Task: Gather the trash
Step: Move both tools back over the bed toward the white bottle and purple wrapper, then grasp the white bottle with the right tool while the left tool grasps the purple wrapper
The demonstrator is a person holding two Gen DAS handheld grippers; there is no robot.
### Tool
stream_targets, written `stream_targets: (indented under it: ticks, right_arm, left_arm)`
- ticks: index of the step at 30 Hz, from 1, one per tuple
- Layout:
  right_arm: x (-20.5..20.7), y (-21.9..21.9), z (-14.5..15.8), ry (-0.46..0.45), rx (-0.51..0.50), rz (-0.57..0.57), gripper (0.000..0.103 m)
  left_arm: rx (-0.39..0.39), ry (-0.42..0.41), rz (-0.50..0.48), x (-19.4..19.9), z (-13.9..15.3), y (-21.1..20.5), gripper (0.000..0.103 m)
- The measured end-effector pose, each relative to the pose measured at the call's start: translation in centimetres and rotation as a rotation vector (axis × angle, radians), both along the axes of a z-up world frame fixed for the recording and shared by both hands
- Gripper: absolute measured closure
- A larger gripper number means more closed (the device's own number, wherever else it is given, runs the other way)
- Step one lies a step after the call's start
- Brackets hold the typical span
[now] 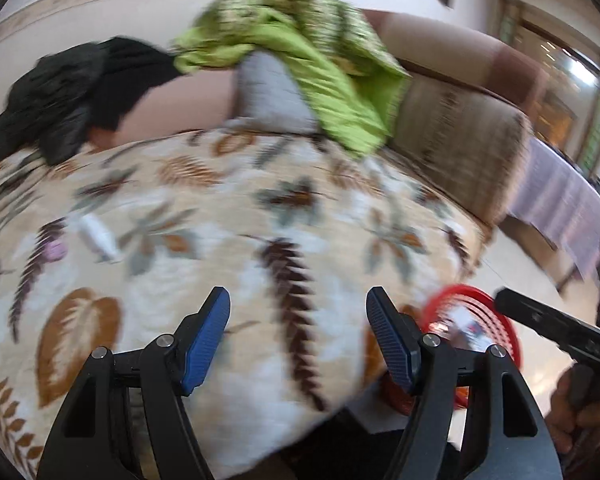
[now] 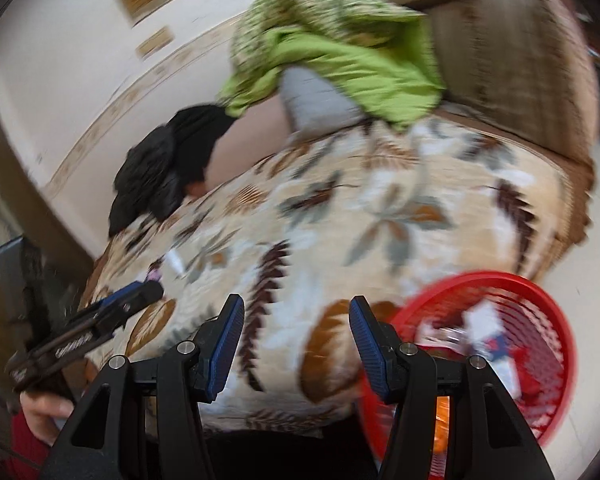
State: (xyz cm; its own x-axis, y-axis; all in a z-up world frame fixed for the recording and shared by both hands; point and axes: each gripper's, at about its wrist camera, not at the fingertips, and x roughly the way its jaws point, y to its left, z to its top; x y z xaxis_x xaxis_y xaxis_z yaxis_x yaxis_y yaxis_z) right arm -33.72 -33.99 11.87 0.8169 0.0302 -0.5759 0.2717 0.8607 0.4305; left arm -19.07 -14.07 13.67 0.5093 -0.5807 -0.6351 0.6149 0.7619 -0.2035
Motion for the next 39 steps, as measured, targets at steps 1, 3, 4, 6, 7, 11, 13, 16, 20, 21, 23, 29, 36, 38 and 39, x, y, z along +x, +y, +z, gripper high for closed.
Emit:
stream_targets:
  ticks: [1, 3, 4, 6, 7, 11, 13, 16, 20, 21, 23, 29, 36, 38, 39]
  right_arm:
    - [1.2, 0.9, 0.1, 0.004, -0.003, 0.033, 0.044]
    - [3.4, 2.6, 0.0, 0.018, -0.007, 0.09, 0.044]
    - [4.8, 3.6, -0.1, 0.03, -0.004, 0.121, 0.044]
    - [7.5, 5.2, -0.4, 0.047, 0.009, 0.169, 0.044]
    - [8.9, 6.1, -0.5, 0.057, 0.012, 0.198, 0.046]
    - [15.2, 10.6, -0.9, 0.091, -0.024, 0.331, 0.05]
    - [18.6, 12.7, -1.5, 0.107, -0.043, 0.376, 0.051]
    - [24.2, 15.1, -2.5, 0.136, -0.039, 0.431, 0.051]
    - [31.0, 17.9, -4.0, 0.172, -0.092, 0.465, 0.051]
    - [32.6, 18.5, -4.5, 0.18, -0.104, 0.47, 0.051]
    - [35.4, 19.6, -5.6, 0.203, -0.116, 0.493, 0.051]
    - [40.6, 22.3, -8.4, 0.257, -0.171, 0.5, 0.053]
    - [39.2, 21.1, -9.1, 0.262, -0.122, 0.474, 0.068]
    - [37.9, 20.1, -8.3, 0.246, -0.083, 0.45, 0.068]
    - [37.1, 19.6, -7.8, 0.238, -0.079, 0.435, 0.068]
  left_arm:
    - [-0.007, 0.007, 0.025, 0.9, -0.2, 1.1, 0.033]
    - [-0.013, 0.011, 0.093, 2.9, -0.6, 3.5, 0.033]
    - [-0.015, 0.009, 0.132, 3.9, -0.9, 5.0, 0.033]
    - [-0.008, -0.002, 0.229, 6.6, -1.6, 8.3, 0.033]
    - [-0.002, -0.005, 0.258, 7.4, -1.8, 9.4, 0.033]
    - [0.009, 0.013, 0.405, 11.9, -3.8, 15.6, 0.033]
    - [0.001, 0.042, 0.439, 13.4, -4.4, 17.8, 0.033]
    - [-0.033, 0.072, 0.471, 15.4, -5.1, 20.6, 0.033]
    - [-0.036, 0.092, 0.464, 16.8, -5.9, 22.0, 0.038]
    - [-0.031, 0.093, 0.465, 17.2, -6.1, 22.2, 0.039]
    - [-0.035, 0.092, 0.456, 17.9, -6.2, 22.3, 0.039]
    - [-0.075, 0.109, 0.453, 20.1, -6.5, 22.3, 0.039]
    - [-0.021, 0.111, 0.394, 21.7, -7.5, 19.2, 0.058]
    - [-0.012, 0.123, 0.384, 22.2, -8.0, 18.4, 0.058]
    - [0.0, 0.126, 0.381, 22.4, -8.4, 17.9, 0.058]
